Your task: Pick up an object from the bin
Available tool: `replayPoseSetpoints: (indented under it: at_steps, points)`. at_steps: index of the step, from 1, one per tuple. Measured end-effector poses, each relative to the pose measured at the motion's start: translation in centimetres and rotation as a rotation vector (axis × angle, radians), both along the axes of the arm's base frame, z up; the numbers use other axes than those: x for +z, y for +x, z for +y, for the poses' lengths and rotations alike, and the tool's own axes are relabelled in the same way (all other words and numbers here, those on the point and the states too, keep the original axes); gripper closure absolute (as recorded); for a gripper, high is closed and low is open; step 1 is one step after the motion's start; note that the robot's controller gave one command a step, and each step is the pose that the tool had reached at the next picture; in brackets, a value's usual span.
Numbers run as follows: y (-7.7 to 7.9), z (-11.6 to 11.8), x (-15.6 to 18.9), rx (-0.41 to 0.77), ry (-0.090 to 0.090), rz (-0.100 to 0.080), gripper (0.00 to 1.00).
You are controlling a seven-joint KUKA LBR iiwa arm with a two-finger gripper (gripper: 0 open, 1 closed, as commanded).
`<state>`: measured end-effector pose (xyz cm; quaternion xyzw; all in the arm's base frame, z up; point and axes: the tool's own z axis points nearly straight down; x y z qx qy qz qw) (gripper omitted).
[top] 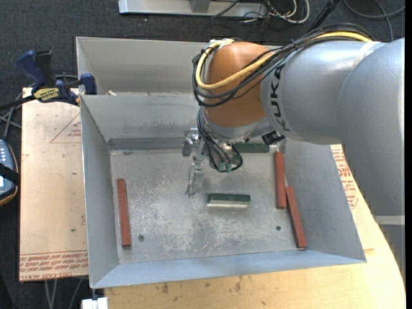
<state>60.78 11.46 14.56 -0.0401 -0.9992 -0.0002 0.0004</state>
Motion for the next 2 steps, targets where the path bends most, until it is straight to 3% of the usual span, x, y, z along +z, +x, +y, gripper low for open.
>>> replayPoseSetpoints:
  at_steps: [1,2]
  points:
    - [-1.0,-5.9,-1.2,0.121,0.001,-0.003,0.0]
    - [-1.4,-7.8,-4.5,0.085,-0.003,-0.003,0.0]
